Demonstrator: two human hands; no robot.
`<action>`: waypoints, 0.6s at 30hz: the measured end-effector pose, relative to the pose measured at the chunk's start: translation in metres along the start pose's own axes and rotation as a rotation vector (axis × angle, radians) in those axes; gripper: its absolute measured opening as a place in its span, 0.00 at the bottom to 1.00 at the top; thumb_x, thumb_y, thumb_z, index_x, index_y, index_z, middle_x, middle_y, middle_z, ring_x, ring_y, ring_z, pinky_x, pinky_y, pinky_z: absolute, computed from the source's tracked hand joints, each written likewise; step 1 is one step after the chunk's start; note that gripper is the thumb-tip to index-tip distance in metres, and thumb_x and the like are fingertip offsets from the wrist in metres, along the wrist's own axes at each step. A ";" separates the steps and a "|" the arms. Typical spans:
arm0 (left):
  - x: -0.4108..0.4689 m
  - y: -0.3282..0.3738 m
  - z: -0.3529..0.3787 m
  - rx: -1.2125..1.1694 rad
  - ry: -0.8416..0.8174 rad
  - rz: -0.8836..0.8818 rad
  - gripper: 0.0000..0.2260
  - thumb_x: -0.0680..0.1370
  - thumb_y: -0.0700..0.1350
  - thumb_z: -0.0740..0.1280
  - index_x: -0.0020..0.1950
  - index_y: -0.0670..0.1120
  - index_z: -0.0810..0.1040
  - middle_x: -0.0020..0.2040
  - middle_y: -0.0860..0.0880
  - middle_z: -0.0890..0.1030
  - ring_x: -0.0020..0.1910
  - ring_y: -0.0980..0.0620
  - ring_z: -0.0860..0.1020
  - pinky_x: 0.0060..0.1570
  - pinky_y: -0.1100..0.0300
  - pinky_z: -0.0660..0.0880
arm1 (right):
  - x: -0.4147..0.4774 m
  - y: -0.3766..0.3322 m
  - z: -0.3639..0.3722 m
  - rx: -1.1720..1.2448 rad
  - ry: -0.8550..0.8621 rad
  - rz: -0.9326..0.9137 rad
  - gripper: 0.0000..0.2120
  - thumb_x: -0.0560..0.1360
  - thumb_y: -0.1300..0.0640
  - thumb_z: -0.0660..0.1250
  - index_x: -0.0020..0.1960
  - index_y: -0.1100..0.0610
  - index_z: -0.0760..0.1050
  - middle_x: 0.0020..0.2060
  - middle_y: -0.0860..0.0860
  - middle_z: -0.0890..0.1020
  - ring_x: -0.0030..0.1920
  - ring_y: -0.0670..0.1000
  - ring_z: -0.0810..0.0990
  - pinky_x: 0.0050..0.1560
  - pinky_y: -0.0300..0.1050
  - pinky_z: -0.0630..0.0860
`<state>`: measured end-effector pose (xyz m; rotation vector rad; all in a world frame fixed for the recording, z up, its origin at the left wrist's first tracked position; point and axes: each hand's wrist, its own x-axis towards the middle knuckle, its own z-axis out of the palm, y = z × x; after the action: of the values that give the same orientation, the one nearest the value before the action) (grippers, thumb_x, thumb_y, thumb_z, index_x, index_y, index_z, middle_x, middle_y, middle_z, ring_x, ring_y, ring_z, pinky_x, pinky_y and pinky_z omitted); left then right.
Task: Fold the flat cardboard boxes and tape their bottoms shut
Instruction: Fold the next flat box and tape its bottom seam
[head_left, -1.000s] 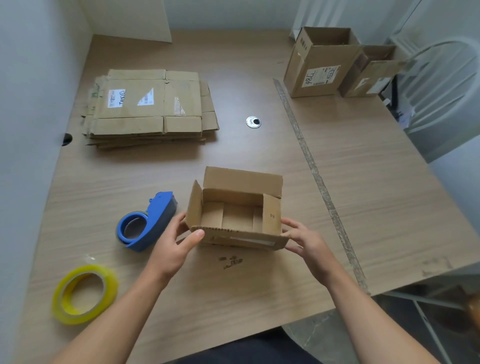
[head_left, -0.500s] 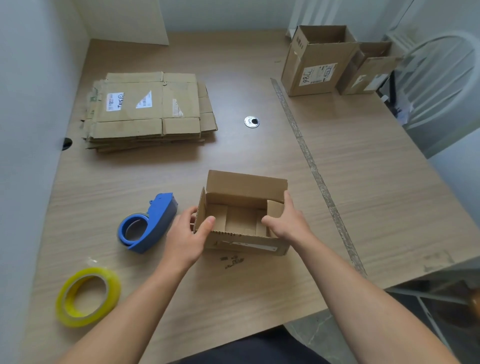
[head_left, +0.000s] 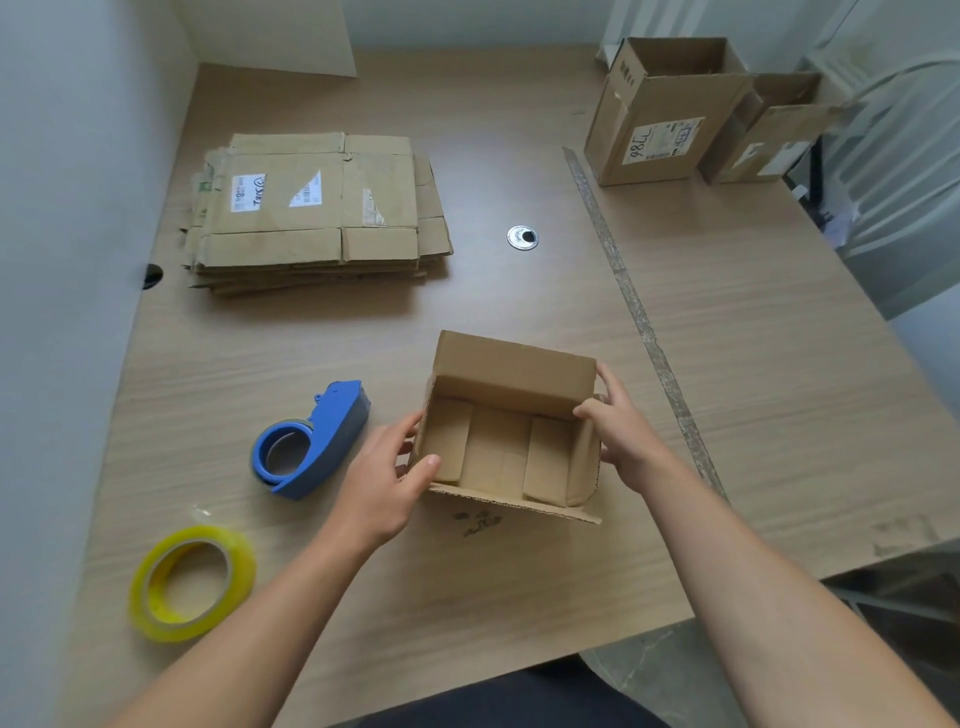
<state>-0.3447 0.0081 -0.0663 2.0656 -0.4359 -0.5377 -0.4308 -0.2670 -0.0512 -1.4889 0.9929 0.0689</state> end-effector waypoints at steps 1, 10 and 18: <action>-0.001 0.000 0.001 -0.009 0.001 0.005 0.23 0.80 0.46 0.68 0.75 0.52 0.69 0.61 0.52 0.75 0.60 0.59 0.74 0.56 0.68 0.71 | 0.001 0.000 0.001 0.034 0.024 -0.022 0.30 0.76 0.62 0.61 0.72 0.38 0.64 0.51 0.49 0.76 0.43 0.49 0.75 0.35 0.40 0.72; 0.001 -0.011 -0.010 -0.128 -0.110 0.043 0.41 0.68 0.62 0.74 0.77 0.64 0.59 0.68 0.59 0.69 0.66 0.66 0.71 0.58 0.68 0.73 | 0.003 0.015 -0.002 0.062 0.122 -0.191 0.16 0.80 0.42 0.62 0.48 0.55 0.73 0.42 0.49 0.73 0.40 0.46 0.68 0.41 0.44 0.64; 0.008 -0.014 -0.009 0.042 -0.004 0.068 0.33 0.75 0.54 0.74 0.75 0.67 0.61 0.61 0.70 0.69 0.58 0.81 0.66 0.50 0.79 0.68 | 0.008 0.018 0.002 -0.049 0.200 -0.230 0.06 0.80 0.51 0.64 0.46 0.50 0.76 0.40 0.42 0.80 0.41 0.44 0.75 0.41 0.40 0.69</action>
<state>-0.3320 0.0175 -0.0757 2.0821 -0.5214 -0.4960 -0.4356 -0.2666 -0.0703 -1.6696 0.9764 -0.2263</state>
